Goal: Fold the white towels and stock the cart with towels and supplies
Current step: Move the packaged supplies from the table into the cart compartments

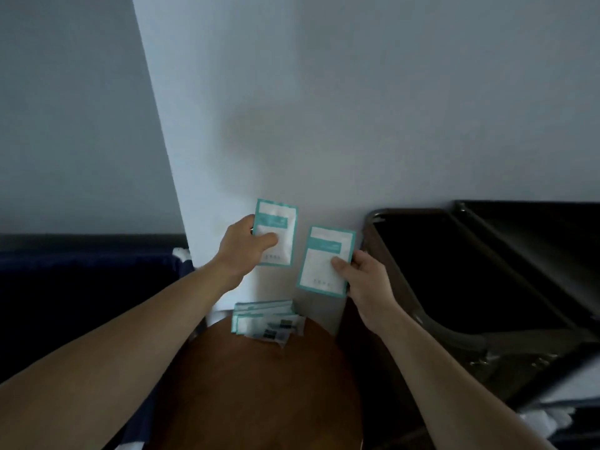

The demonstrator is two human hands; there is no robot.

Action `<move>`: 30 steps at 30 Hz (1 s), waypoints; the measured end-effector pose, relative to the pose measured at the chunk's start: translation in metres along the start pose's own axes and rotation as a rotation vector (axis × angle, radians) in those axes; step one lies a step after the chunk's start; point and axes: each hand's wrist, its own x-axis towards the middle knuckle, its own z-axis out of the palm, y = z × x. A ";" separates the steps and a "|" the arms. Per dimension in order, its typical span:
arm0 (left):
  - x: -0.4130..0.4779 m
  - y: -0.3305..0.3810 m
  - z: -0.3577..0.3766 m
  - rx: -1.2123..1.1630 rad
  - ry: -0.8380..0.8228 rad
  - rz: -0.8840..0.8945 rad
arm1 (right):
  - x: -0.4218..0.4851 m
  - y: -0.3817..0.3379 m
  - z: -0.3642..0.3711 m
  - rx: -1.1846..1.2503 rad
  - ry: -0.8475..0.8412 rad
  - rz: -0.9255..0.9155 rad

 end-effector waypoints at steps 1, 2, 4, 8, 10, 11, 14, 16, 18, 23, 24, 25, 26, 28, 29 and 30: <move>-0.004 0.011 0.012 -0.022 -0.026 0.014 | -0.008 -0.008 -0.015 0.001 0.030 -0.022; -0.008 0.023 0.025 -0.039 -0.053 0.026 | -0.016 -0.015 -0.032 0.012 0.064 -0.041; -0.019 0.044 0.054 -0.069 -0.111 0.056 | -0.034 -0.030 -0.066 0.033 0.122 -0.070; -0.043 0.090 0.123 -0.122 -0.221 0.125 | -0.069 -0.057 -0.144 0.097 0.216 -0.099; -0.056 0.112 0.163 -0.147 -0.257 0.160 | -0.089 -0.070 -0.186 0.164 0.270 -0.113; -0.064 0.121 0.185 -0.158 -0.272 0.180 | -0.100 -0.076 -0.208 0.184 0.298 -0.123; -0.096 0.147 0.253 -0.221 -0.382 0.221 | -0.139 -0.088 -0.279 0.194 0.367 -0.149; -0.120 0.163 0.302 -0.243 -0.475 0.251 | -0.165 -0.093 -0.328 0.184 0.411 -0.172; -0.146 0.179 0.347 -0.258 -0.552 0.276 | -0.188 -0.096 -0.375 0.176 0.473 -0.179; -0.194 0.212 0.442 -0.225 -0.657 0.293 | -0.232 -0.098 -0.471 0.089 0.591 -0.161; -0.201 0.219 0.455 -0.214 -0.664 0.307 | -0.240 -0.097 -0.486 0.048 0.600 -0.155; -0.207 0.224 0.467 -0.203 -0.681 0.322 | -0.245 -0.097 -0.499 0.011 0.609 -0.146; -0.212 0.227 0.478 -0.190 -0.717 0.342 | -0.250 -0.096 -0.512 -0.018 0.618 -0.135; -0.220 0.229 0.498 -0.202 -0.806 0.368 | -0.256 -0.094 -0.533 -0.054 0.602 -0.124; -0.221 0.228 0.508 -0.223 -0.843 0.372 | -0.256 -0.093 -0.542 -0.059 0.583 -0.127; -0.221 0.226 0.518 -0.247 -0.867 0.375 | -0.255 -0.091 -0.550 -0.053 0.568 -0.132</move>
